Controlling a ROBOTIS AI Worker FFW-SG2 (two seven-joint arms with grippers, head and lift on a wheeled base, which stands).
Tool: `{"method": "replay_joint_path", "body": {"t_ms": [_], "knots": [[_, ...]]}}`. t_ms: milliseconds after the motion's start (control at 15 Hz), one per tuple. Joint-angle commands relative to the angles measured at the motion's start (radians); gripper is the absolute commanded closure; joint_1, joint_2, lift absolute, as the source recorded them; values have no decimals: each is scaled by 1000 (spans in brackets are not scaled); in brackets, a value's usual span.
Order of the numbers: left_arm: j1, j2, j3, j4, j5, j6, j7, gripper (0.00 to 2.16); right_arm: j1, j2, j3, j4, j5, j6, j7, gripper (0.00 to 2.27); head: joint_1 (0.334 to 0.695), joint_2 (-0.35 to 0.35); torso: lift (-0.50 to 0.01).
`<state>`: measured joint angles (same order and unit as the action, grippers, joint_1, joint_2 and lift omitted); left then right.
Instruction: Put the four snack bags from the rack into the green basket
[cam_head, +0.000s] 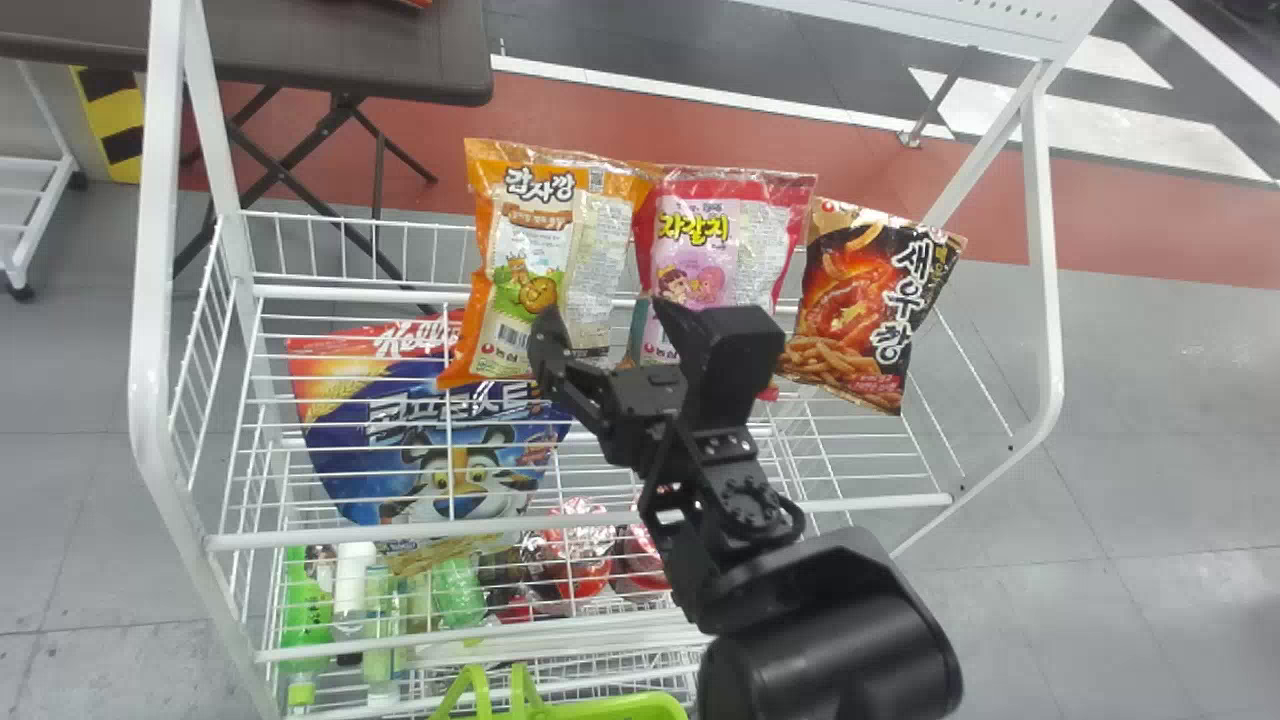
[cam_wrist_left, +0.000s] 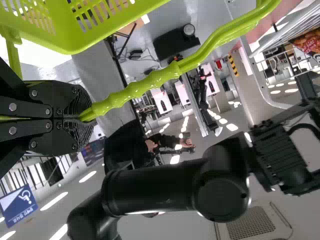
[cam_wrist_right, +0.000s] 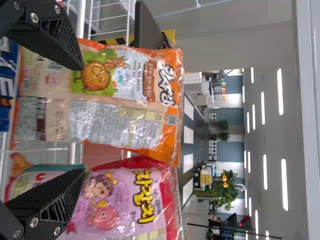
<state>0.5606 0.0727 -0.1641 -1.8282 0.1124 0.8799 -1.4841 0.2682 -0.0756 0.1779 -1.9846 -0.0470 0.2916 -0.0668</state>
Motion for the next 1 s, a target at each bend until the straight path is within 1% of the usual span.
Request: {"method": "replay_joint_path", "body": {"t_ms": [0,133,333,400,467,533,600,667,800,933], "knots": [[-8,7,0,0,1,6,-4,1902,-56,36,3,36,24,33,-8,90,695,-343,-6],[-10,16,1,-3,6,15,-4,1902,-127,37,-9,75,6,131,4,103,695,-314,-6],[-10,18,0,-2,3,12,-4,1902,-178,37,9,107,2,165,12,228,695,-296,-6],[-10,18,0,-2,4,12,-4,1902,-191,37,9,119,1,186,21,431,695,-285,-6],[-10,19,0,-2,6,12,-5,1902,-204,37,3,128,-2,202,68,1004,695,-279,-6],[-10,19,1,-2,6,12,-5,1902,-210,37,0,130,-17,254,88,1740,695,-270,-6],[-10,21,1,0,6,12,-5,1902,-210,37,-9,130,-31,263,102,1973,695,-261,-6],[-10,21,0,1,6,12,-5,1902,-204,36,-11,127,-30,260,122,2040,695,-254,-6],[-8,21,0,1,6,12,-5,1902,-173,34,-8,102,-24,232,130,2142,695,-247,-6],[-8,21,0,1,6,12,-5,1902,-152,31,-15,90,-25,199,137,2196,695,-247,-6]]}}
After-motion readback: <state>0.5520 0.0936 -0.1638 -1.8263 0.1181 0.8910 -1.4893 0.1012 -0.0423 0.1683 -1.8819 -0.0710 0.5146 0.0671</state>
